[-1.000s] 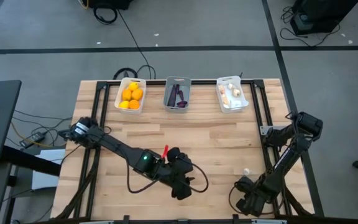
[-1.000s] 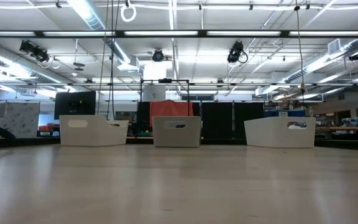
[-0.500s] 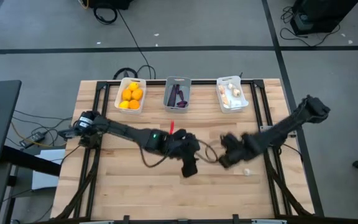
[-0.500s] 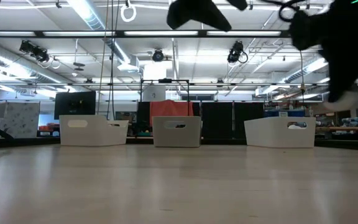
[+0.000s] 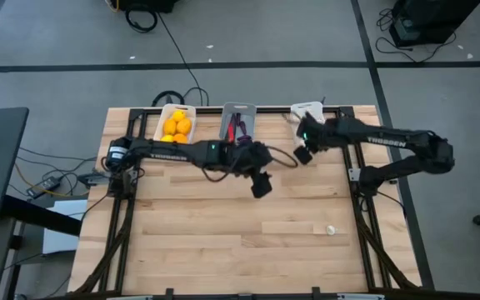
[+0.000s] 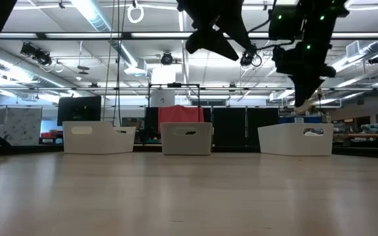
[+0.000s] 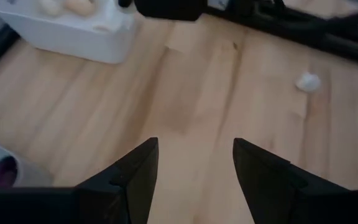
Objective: Sort produce into baskets
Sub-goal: Put the garlic into the right white bin
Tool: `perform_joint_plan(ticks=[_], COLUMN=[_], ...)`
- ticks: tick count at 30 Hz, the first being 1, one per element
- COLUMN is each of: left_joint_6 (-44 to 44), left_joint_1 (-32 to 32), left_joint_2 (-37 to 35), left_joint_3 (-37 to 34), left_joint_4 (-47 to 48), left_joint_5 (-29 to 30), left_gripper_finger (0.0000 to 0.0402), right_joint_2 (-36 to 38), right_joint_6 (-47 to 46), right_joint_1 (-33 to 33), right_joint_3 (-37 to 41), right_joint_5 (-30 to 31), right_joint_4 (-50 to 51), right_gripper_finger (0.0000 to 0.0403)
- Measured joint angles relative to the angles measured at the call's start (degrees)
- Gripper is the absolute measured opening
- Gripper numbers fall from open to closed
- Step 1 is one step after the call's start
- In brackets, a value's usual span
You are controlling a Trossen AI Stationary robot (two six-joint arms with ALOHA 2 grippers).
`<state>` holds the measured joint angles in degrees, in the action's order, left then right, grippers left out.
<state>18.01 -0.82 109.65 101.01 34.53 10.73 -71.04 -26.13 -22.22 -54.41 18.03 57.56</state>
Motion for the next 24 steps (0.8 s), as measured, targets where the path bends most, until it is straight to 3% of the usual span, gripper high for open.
perform_joint_plan(ticks=[8, 19, 21, 24], left_joint_6=[0.2, 1.9, 1.9, 1.9], left_joint_1=[5.7, 10.1, 10.1, 10.1], left_joint_2=[0.0, 0.0, 0.0, 0.0], left_joint_3=[0.0, 0.0, 0.0, 0.0], left_joint_4=[-5.4, -7.9, -7.9, -7.9], left_joint_5=[-3.4, -7.7, -8.6, -14.2], left_gripper_finger=[0.0213, 0.0213, 0.0213, 0.0213], right_joint_2=[-1.0, -1.1, -1.0, -0.9], right_joint_6=[9.8, 20.3, 21.0, 19.1], right_joint_1=[-12.2, -19.6, -19.9, -19.7], right_joint_3=[0.0, 0.0, 0.0, 0.0], right_joint_5=[-1.1, -1.9, -4.7, -13.9], right_joint_4=[-8.2, -11.7, -11.4, -10.0], right_gripper_finger=[0.0055, 0.0176, 0.0193, 0.0208])
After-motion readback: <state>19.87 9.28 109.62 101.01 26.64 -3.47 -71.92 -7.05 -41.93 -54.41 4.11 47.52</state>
